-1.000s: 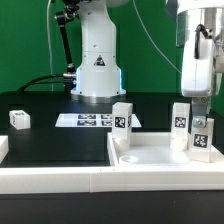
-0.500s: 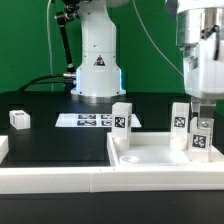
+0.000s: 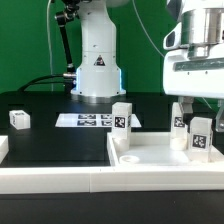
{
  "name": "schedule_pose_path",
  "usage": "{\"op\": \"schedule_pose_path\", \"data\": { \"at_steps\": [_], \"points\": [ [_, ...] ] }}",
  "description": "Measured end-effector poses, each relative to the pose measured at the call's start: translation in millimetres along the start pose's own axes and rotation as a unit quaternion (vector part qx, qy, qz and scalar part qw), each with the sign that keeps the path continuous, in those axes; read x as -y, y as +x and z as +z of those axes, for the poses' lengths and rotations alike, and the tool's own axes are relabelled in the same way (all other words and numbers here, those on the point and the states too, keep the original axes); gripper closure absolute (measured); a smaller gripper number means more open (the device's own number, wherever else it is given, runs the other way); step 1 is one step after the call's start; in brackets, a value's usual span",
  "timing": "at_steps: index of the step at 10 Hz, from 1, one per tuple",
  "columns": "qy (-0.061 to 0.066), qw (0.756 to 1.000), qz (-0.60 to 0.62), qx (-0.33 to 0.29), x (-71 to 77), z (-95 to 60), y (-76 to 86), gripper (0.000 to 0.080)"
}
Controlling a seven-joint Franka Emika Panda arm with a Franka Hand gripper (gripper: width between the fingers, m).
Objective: Assemble square table
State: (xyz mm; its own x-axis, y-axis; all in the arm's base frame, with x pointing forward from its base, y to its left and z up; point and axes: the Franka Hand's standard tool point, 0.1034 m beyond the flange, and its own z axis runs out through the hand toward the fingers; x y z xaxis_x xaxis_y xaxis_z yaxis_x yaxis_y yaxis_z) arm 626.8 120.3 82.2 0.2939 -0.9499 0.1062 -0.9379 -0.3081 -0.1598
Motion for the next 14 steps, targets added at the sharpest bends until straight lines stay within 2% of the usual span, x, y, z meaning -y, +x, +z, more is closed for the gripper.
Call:
{"op": "schedule_pose_path", "data": {
  "at_steps": [2,4,6,8,10,12,13,14],
  "points": [
    [-0.001,0.997,-0.071,-0.003,0.0,0.0,2.4,0.0150],
    [-0.008,0.980,-0.196,-0.015,0.5,-0.3,7.9,0.0150],
    [-0.013,0.970,-0.243,-0.020,0.5,0.0,7.4,0.0150],
    [-0.021,0.948,-0.317,-0.028,0.5,-0.1,7.8,0.0150],
    [-0.022,0.939,-0.341,-0.028,0.1,0.0,8.0,0.0150],
    [-0.022,0.940,-0.339,-0.028,0.1,0.0,8.6,0.0412],
    [-0.022,0.940,-0.339,-0.028,0.1,0.0,8.6,0.0511],
    [-0.022,0.944,-0.327,-0.029,0.1,0.0,8.7,0.0511]
  ]
}}
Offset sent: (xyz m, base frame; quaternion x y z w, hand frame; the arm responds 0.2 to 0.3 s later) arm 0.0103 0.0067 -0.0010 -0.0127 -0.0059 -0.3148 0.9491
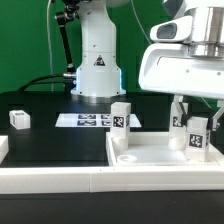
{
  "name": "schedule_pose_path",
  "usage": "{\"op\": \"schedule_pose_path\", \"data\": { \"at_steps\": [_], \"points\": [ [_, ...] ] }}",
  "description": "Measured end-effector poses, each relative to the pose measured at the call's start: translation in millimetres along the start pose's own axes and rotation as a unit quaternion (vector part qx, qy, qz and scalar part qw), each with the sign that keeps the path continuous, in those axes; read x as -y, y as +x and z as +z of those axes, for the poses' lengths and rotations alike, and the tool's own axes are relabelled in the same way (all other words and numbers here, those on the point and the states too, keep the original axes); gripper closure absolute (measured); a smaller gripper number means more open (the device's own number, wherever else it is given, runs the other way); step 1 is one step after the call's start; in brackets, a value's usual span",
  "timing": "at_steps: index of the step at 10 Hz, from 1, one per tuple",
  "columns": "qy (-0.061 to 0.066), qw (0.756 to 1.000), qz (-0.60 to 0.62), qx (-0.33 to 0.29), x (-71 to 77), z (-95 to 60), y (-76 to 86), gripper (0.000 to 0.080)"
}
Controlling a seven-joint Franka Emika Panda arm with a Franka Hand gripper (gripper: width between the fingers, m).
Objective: Assemble square table
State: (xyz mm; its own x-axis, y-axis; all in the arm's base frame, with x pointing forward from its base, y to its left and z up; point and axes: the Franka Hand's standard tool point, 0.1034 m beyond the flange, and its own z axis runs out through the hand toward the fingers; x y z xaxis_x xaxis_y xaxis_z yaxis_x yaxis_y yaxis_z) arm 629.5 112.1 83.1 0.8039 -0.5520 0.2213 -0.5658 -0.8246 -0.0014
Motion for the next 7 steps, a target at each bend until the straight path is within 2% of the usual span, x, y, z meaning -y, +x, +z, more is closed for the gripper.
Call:
{"op": "schedule_pose_path", "data": {
  "at_steps": [4,6,7],
  "points": [
    [0.000,0.993,0.119,0.000,-0.5,-0.2,0.7,0.0511],
    [0.000,0.981,0.192,0.000,-0.5,-0.3,0.9,0.0510],
    [0.000,0.968,0.252,0.000,-1.0,-0.7,-1.0,0.0509]
  ]
}}
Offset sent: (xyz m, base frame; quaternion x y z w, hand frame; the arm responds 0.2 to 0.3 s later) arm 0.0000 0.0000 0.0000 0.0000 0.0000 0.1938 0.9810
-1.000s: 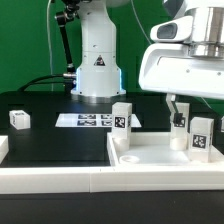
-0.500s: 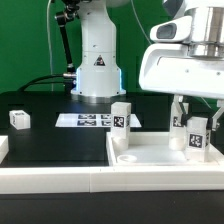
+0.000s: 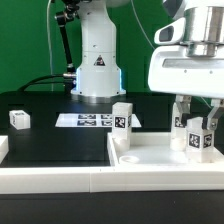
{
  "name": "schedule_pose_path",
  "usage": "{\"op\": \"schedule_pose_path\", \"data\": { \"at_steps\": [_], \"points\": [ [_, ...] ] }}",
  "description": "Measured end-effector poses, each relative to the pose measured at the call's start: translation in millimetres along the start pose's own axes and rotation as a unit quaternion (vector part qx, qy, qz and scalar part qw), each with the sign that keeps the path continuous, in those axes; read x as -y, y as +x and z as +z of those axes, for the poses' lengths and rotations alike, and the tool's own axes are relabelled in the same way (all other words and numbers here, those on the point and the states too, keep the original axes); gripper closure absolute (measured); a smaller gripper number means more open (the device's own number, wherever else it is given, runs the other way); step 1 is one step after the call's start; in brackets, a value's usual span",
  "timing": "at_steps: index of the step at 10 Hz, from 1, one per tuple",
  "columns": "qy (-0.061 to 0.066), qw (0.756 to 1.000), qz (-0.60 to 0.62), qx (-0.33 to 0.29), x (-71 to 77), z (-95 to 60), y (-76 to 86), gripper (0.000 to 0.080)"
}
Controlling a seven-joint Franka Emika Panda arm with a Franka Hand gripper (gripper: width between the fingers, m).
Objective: Assemble square table
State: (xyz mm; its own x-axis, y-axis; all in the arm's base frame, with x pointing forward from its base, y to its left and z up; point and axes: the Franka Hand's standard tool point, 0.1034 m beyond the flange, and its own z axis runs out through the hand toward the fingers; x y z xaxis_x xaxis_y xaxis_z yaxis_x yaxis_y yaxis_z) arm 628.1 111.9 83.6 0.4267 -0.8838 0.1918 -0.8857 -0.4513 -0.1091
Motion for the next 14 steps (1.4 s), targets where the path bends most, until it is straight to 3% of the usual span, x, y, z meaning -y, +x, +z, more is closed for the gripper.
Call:
{"op": "schedule_pose_path", "data": {
  "at_steps": [4,7,10,13,14],
  "points": [
    [0.013,0.978,0.209,0.012,-3.3,0.7,-1.8,0.0508],
    [0.012,0.941,0.338,0.019,-4.2,0.8,-3.1,0.0502],
    [0.006,0.917,0.398,0.017,-7.4,1.2,0.6,0.0501],
    [0.005,0.913,0.408,0.019,-8.6,1.5,2.2,0.0499],
    [0.005,0.912,0.409,0.019,-8.6,1.8,1.7,0.0451]
  ]
}}
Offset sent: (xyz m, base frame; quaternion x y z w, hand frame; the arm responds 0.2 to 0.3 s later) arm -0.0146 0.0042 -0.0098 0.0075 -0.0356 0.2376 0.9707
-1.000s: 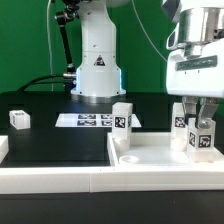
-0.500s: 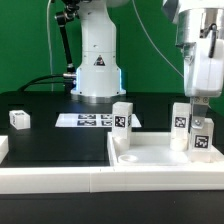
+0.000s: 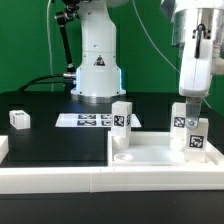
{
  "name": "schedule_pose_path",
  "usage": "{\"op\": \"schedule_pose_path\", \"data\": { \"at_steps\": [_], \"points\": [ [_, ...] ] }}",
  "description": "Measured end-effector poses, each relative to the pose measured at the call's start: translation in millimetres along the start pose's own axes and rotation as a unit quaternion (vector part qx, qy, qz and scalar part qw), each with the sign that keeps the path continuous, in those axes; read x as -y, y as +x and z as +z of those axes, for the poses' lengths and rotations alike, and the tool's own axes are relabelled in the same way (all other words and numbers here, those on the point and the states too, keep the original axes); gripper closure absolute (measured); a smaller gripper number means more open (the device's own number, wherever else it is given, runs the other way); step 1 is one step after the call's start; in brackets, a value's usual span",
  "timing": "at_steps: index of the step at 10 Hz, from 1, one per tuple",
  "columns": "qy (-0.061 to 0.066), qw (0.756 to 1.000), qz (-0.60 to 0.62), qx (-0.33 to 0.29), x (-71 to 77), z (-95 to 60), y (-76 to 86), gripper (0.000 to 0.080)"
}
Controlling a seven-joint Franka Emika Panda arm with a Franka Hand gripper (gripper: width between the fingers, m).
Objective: Assemble square table
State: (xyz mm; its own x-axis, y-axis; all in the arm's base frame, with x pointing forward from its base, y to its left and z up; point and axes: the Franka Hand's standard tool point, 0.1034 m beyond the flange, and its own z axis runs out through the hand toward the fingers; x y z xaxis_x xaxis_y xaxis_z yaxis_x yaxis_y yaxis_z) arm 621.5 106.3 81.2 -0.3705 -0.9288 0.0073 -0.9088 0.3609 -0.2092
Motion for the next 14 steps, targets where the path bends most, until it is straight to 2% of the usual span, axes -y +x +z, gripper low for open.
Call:
{"op": "schedule_pose_path", "data": {
  "at_steps": [1,2,3,4,5,8,10,14],
  "points": [
    [0.000,1.000,-0.011,0.000,-0.6,0.7,-0.4,0.0451],
    [0.000,1.000,-0.015,0.000,-0.6,0.8,-0.3,0.0267],
    [0.000,1.000,-0.029,0.000,-0.3,0.1,-0.2,0.0267],
    [-0.008,0.997,-0.083,0.003,-0.3,-5.2,0.0,0.0170],
    [-0.010,0.993,-0.118,0.008,2.3,-12.9,-0.3,0.0156],
    [0.005,0.966,-0.256,0.024,17.1,-34.2,3.4,0.0151],
    [0.009,0.963,-0.270,0.027,22.5,-37.8,7.5,0.0151],
    [0.007,0.961,-0.276,0.025,21.8,-35.7,8.6,0.0151]
  ]
}}
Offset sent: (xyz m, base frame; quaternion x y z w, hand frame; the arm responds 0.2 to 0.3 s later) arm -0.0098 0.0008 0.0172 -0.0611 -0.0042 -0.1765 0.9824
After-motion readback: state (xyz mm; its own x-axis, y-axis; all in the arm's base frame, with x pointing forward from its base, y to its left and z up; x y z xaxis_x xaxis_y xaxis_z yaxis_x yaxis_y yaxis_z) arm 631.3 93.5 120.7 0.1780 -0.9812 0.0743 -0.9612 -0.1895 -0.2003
